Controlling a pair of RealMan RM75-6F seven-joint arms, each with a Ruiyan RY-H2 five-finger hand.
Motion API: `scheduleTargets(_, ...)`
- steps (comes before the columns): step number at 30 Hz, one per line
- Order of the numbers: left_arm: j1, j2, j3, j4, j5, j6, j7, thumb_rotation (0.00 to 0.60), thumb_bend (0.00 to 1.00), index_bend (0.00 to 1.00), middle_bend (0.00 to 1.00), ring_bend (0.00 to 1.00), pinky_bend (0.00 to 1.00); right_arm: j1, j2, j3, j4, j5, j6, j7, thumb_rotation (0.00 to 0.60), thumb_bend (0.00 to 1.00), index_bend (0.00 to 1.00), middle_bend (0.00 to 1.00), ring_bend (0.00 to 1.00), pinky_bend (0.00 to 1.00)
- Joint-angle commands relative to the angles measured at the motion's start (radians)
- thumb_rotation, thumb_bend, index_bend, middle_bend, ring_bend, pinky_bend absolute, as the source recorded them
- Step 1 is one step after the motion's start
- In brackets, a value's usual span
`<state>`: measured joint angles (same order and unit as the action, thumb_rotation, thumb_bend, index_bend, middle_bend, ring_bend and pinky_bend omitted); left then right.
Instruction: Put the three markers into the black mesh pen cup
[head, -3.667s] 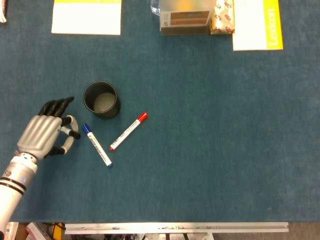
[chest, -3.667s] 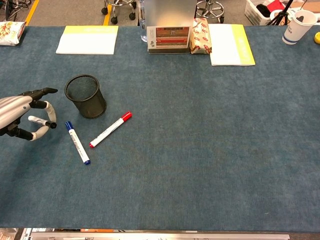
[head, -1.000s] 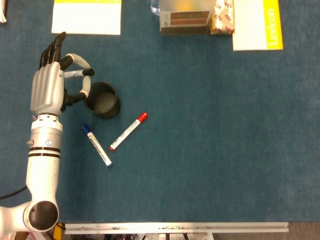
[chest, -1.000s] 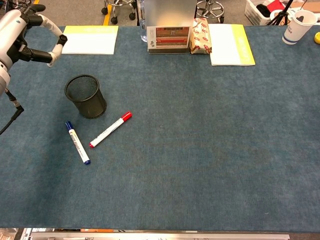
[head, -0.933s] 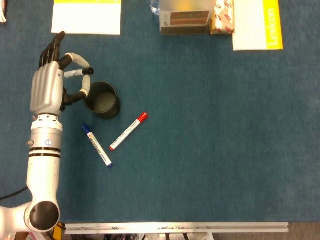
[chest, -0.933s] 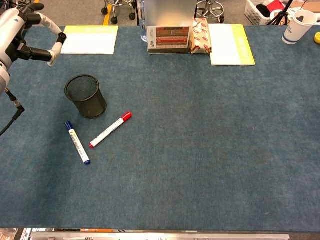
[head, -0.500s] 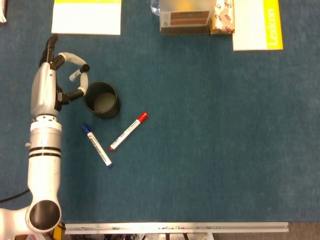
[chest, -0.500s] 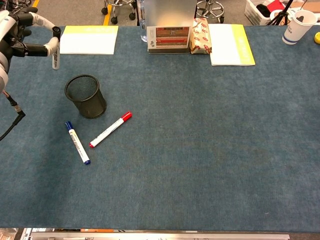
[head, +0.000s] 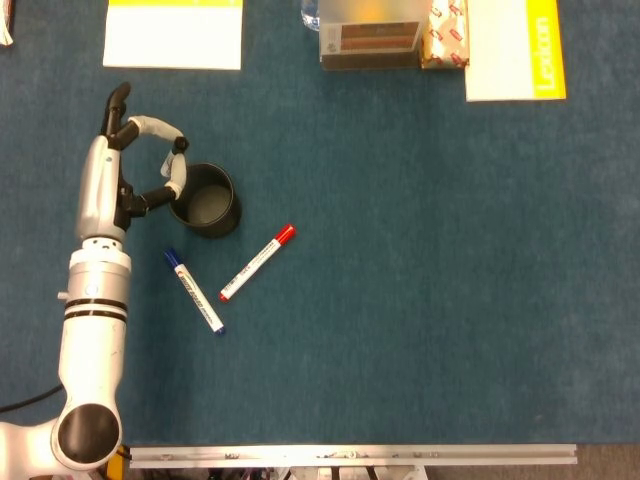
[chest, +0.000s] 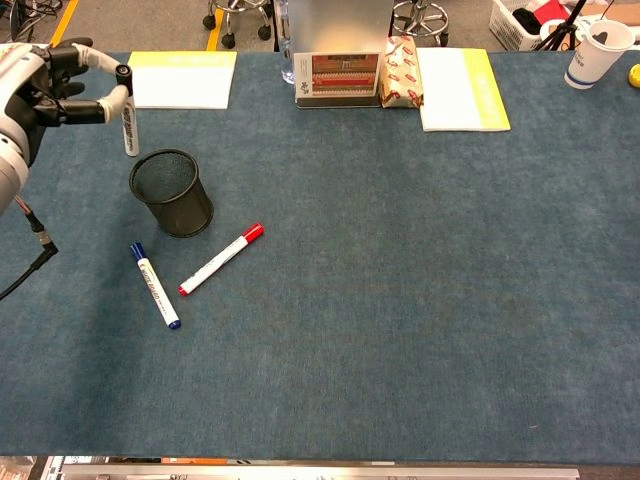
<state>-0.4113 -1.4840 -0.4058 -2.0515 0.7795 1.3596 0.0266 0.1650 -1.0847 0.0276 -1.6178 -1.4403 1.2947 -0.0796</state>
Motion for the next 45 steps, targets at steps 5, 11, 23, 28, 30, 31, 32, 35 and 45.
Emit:
scheduleTargets(5,0.008,0.002,0.008,-0.018,-0.013,-0.021,-0.026,0.600,0.44,0.61,0.00,0.00,0.00,0.000,0.000,0.000,-0.002,0.001,0.000,-0.003,0.600,0.00,0.08,0.18,0.11,0.41)
scheduleTargets(11,0.006,-0.006,0.015,-0.027,-0.024,-0.026,-0.030,0.600,0.44,0.61,0.00,0.00,0.00,-0.001,0.000,-0.001,-0.003,0.002,0.001,-0.004,0.600,0.00,0.08,0.18,0.11,0.41)
scheduleTargets(23,0.012,-0.017,0.032,-0.024,-0.061,-0.070,-0.069,0.600,0.44,0.54,0.00,0.00,0.00,-0.003,0.005,0.001,-0.007,0.002,0.004,0.001,0.600,0.00,0.08,0.18,0.11,0.41)
scheduleTargets(28,0.017,0.009,0.051,-0.010,-0.034,-0.127,-0.101,0.600,0.44,0.17,0.00,0.00,0.00,-0.003,0.005,0.001,-0.007,0.002,0.005,0.001,0.600,0.00,0.08,0.18,0.11,0.41)
scheduleTargets(30,0.016,0.019,0.055,-0.006,-0.030,-0.149,-0.110,0.600,0.39,0.04,0.00,0.00,0.00,-0.002,0.005,0.001,-0.007,0.002,0.004,0.001,0.600,0.00,0.08,0.18,0.11,0.41)
scheduleTargets(31,0.016,0.024,0.057,-0.005,-0.029,-0.158,-0.113,0.600,0.33,0.01,0.00,0.00,0.00,-0.002,0.005,0.001,-0.007,0.002,0.004,0.001,0.600,0.00,0.08,0.18,0.11,0.41)
scheduleTargets(32,0.016,0.026,0.058,-0.005,-0.030,-0.162,-0.114,0.600,0.30,0.00,0.00,0.00,0.00,-0.002,0.005,0.001,-0.007,0.002,0.004,0.001,0.600,0.00,0.08,0.18,0.11,0.41)
scheduleTargets(35,0.011,0.038,0.062,-0.005,-0.047,-0.172,-0.108,0.600,0.20,0.00,0.00,0.00,0.00,-0.002,0.005,0.001,-0.008,0.002,0.004,0.001,0.600,0.00,0.08,0.18,0.11,0.41)
scheduleTargets(45,-0.008,0.079,0.062,-0.014,-0.011,-0.147,-0.045,0.600,0.15,0.09,0.00,0.00,0.00,-0.003,0.006,0.001,-0.006,0.000,0.005,0.003,0.600,0.00,0.08,0.18,0.11,0.41)
